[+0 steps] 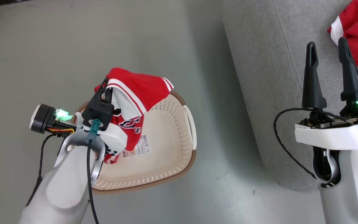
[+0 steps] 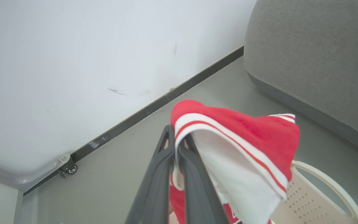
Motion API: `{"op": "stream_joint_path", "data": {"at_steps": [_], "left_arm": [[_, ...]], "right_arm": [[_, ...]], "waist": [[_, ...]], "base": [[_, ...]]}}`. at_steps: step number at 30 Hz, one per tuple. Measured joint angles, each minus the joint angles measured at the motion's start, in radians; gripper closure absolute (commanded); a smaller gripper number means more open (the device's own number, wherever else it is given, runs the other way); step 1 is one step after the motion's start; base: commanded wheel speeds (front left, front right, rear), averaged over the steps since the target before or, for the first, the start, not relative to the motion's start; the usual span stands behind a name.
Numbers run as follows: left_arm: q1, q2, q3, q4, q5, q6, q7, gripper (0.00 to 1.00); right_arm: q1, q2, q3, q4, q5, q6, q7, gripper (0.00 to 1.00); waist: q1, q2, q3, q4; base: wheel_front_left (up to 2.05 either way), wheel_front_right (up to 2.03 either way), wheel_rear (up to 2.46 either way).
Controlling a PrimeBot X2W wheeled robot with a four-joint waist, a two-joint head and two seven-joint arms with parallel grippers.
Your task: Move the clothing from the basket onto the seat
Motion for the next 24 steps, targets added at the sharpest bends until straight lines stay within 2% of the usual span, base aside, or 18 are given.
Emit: {"op": "stream_joint_path", "data": {"at_steps": [10,24], "left_arm": [[0.049,0.003,0.021,-0.117,-0.015,0.027,-0.008,1.0],[0.126,0.006,0.028,-0.239,-0.053,0.029,-0.009,1.0]], "right_arm": [[0.009,-0.001,-0.003,0.013,-0.029,0.0,0.0,0.0],[0.084,-0.002,-0.018,0.056,-0.055,0.0,0.0,0.0]], "waist": [[0.0,0.0,-0.089,0.04],[0.0,0.0,-0.223,0.084]], "base": [[0.0,0.0,0.0],[0.0,0.0,0.0]]}}
